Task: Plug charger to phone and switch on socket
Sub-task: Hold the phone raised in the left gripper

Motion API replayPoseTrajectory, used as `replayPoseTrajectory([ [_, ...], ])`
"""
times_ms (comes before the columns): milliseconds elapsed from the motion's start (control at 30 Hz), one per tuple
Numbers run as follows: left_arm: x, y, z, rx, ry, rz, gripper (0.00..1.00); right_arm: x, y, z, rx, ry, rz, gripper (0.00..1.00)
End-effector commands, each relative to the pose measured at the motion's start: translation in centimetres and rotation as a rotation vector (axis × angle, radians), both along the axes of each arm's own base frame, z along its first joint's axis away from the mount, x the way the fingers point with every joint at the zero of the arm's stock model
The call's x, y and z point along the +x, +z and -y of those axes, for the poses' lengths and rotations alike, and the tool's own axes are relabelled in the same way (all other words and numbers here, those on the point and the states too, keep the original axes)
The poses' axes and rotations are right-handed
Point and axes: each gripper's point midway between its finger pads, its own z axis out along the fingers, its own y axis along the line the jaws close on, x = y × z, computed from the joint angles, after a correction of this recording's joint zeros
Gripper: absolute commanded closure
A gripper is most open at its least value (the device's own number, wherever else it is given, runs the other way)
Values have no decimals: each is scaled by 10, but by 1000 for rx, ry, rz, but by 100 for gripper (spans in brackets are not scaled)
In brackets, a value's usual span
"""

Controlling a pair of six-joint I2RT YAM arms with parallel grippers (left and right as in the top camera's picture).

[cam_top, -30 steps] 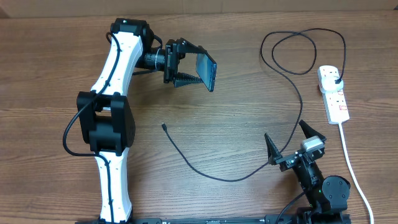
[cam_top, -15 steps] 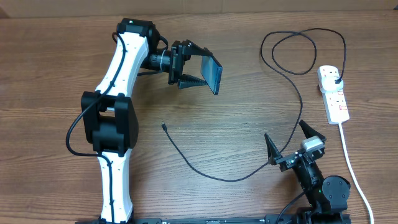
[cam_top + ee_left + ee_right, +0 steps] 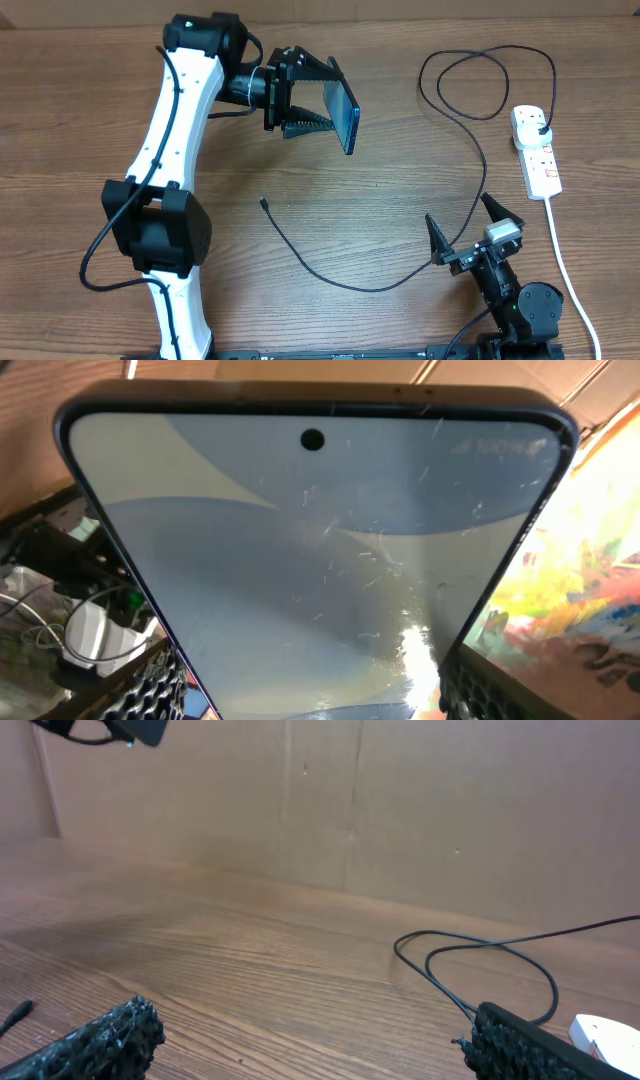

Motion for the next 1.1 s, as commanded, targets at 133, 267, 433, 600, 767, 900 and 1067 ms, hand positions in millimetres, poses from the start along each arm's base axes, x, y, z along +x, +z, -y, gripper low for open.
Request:
replayPoseTrajectory([
  [133,-5,24,0,-49,5,-30,28,1,-2,2,2,-12,4,0],
  [267,-5,24,0,-48,5,-30,27,1,-2,2,2,-12,4,0],
  [433,-5,24,0,-38,6,-84,30,1,-2,2,2,-12,4,0],
  [600,-4,24,-1,-18,9,-195,29,1,-2,2,2,-12,4,0],
  [767,-4,24,-1,-9,10,-247,26,1,-2,2,2,-12,4,0],
  [900,-4,24,-1,-7,11,-257,23,1,-2,2,2,-12,4,0],
  [1067,-4,24,-1,-7,10,-257,28,1,-2,2,2,-12,4,0],
])
